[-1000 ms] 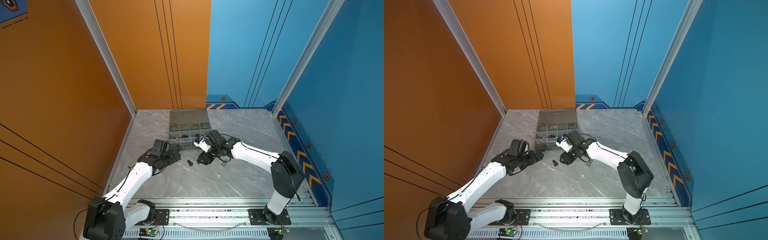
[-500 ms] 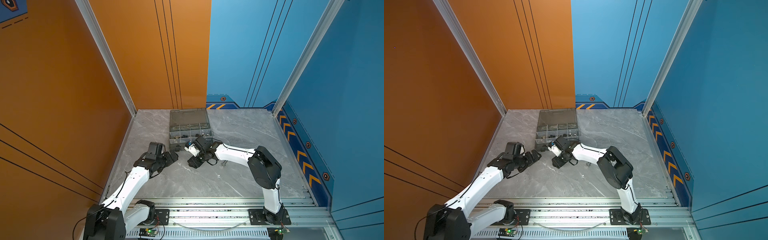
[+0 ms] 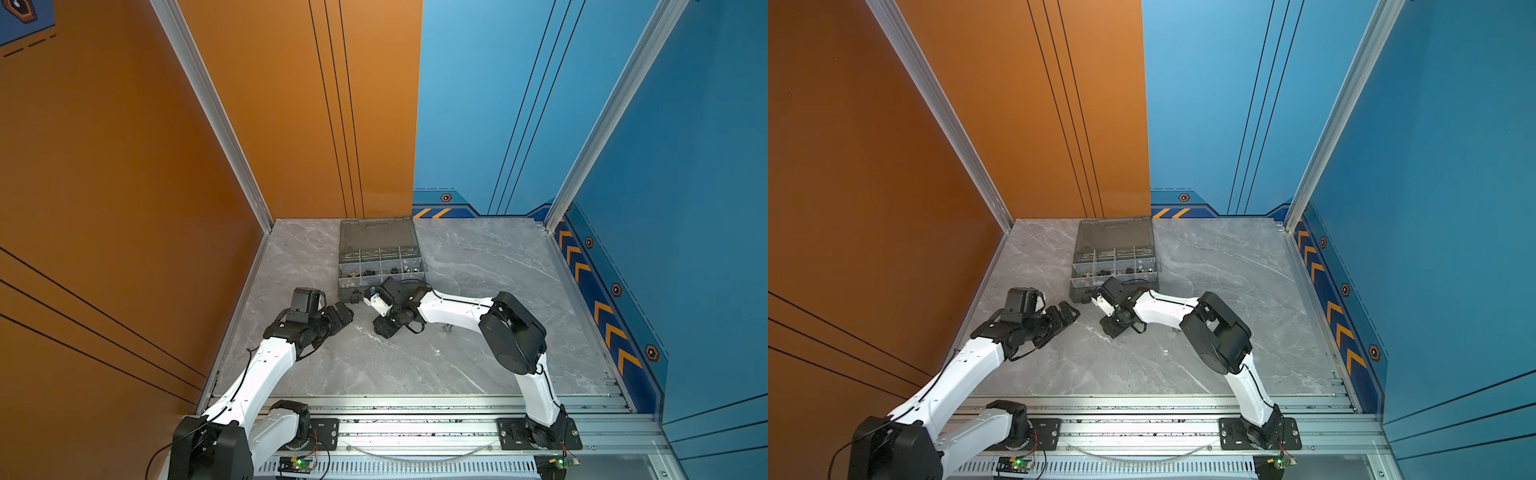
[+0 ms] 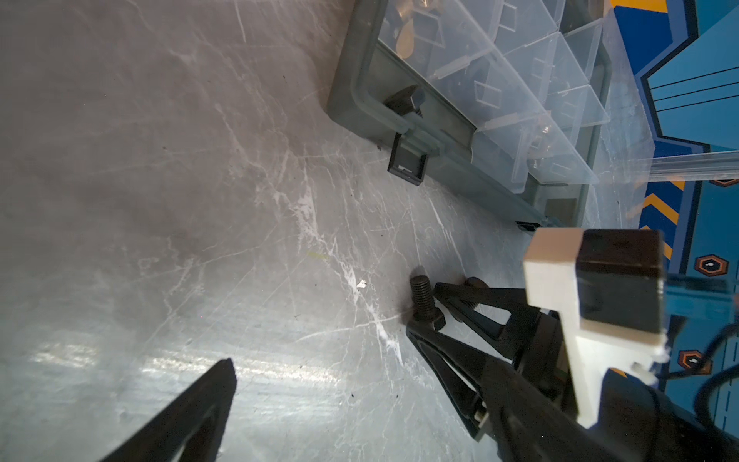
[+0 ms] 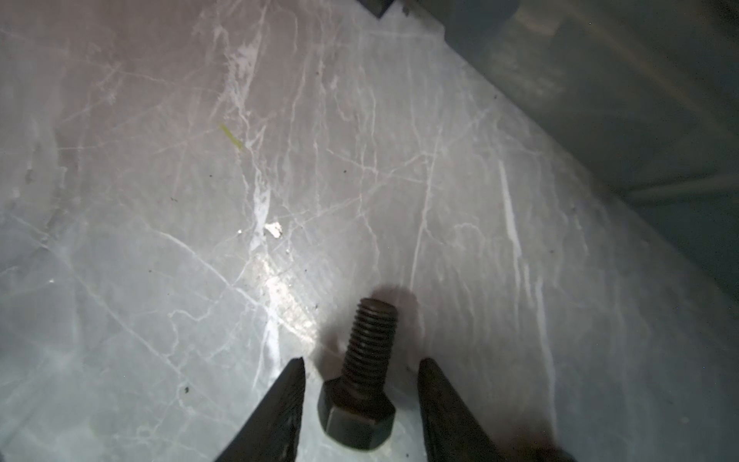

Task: Sort the screws and nuts into containers
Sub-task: 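Close the right gripper on the black hex bolt head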

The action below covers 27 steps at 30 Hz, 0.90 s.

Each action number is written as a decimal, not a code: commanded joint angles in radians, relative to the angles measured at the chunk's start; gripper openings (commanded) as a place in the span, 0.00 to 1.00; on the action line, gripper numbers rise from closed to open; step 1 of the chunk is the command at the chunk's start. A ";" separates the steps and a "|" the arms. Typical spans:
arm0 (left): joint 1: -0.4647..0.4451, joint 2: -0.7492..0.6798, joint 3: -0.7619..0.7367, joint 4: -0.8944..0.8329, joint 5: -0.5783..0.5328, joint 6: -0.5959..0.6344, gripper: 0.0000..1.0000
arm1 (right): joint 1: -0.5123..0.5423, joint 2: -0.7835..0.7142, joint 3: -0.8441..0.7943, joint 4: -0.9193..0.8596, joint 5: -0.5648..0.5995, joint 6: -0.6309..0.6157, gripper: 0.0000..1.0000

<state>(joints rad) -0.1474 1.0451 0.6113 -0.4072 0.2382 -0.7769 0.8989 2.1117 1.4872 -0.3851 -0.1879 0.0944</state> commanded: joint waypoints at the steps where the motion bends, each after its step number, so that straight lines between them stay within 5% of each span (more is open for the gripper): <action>1: 0.013 -0.016 -0.017 0.008 0.019 -0.005 0.98 | 0.009 0.030 0.022 -0.069 0.048 -0.002 0.44; 7: 0.014 -0.022 -0.016 0.008 0.019 -0.007 0.98 | 0.010 0.032 0.025 -0.087 0.062 -0.012 0.34; 16: 0.017 -0.019 -0.019 0.013 0.026 -0.011 0.98 | -0.012 -0.012 0.023 -0.070 -0.016 -0.026 0.02; 27: 0.022 -0.023 -0.022 0.020 0.035 -0.012 0.98 | -0.076 -0.108 0.111 -0.043 -0.161 -0.083 0.00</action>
<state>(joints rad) -0.1356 1.0348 0.6075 -0.4068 0.2485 -0.7837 0.8406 2.0537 1.5360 -0.4213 -0.2966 0.0406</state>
